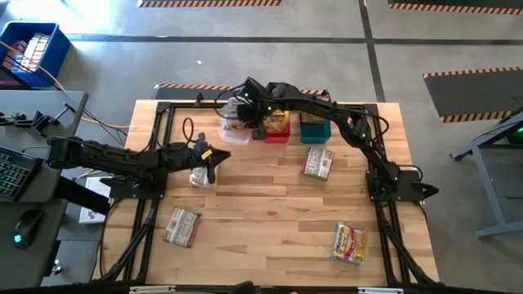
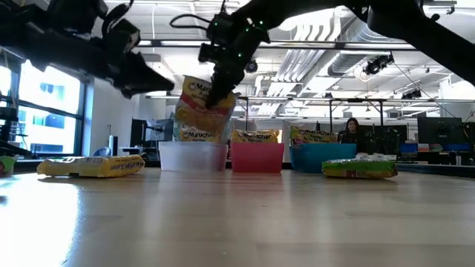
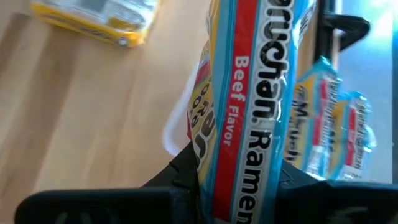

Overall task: Sort Maruchan noodles
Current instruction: Put the blue noodle pack into the transparent bin

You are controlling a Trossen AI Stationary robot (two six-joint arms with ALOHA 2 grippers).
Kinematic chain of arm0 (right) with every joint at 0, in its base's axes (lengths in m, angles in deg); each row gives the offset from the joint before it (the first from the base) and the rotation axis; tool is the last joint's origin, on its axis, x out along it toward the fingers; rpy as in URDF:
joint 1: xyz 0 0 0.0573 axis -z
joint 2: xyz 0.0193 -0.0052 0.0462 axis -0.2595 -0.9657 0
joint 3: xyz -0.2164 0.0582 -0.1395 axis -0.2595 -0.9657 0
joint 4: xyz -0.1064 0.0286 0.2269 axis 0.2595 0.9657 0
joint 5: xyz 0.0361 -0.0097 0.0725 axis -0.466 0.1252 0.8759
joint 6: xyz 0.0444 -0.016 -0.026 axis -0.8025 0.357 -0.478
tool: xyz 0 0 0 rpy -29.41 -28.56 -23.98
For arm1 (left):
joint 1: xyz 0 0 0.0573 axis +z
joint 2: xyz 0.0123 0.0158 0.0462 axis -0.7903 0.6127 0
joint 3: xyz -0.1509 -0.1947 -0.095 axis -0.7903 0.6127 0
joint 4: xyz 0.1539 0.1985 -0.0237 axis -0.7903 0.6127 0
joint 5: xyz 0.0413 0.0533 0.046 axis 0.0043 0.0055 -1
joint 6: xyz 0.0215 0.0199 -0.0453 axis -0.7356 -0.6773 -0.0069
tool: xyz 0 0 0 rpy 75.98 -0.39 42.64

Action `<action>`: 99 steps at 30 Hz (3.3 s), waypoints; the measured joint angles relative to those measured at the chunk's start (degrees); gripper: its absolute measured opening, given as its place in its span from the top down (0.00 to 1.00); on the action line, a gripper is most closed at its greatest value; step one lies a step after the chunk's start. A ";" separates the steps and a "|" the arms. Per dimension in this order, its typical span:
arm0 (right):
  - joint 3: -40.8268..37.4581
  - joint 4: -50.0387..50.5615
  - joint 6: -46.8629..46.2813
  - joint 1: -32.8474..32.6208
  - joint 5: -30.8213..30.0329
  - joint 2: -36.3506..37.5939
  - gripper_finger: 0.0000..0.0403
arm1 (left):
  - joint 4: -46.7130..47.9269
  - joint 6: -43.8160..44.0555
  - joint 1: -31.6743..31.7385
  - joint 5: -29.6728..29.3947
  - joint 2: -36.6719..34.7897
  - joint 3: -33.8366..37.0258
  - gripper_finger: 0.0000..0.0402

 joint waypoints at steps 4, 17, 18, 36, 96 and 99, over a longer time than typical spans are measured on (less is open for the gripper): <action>0.00 2.45 0.85 -2.18 -0.19 0.94 0.83 | 1.41 -4.20 -0.02 -4.96 -0.13 -2.58 0.80; 0.07 6.08 -1.76 -7.24 -1.73 3.09 0.83 | 12.02 -5.54 -2.23 -9.16 -5.77 -5.55 0.52; 0.07 6.05 -1.90 -7.55 -1.68 3.09 0.83 | 12.05 -5.78 -2.54 -9.17 -6.28 -5.55 0.51; 0.04 4.58 -4.10 -12.14 0.64 3.22 0.83 | 4.50 -5.69 -2.60 -3.99 -2.80 -5.46 0.50; 0.00 2.74 -3.06 -14.40 1.99 3.06 0.83 | 19.51 -3.13 1.24 7.99 -1.02 -14.90 0.41; 0.00 2.76 -3.17 -14.37 2.74 3.06 0.83 | 19.33 -4.98 1.93 10.73 1.61 -16.57 0.41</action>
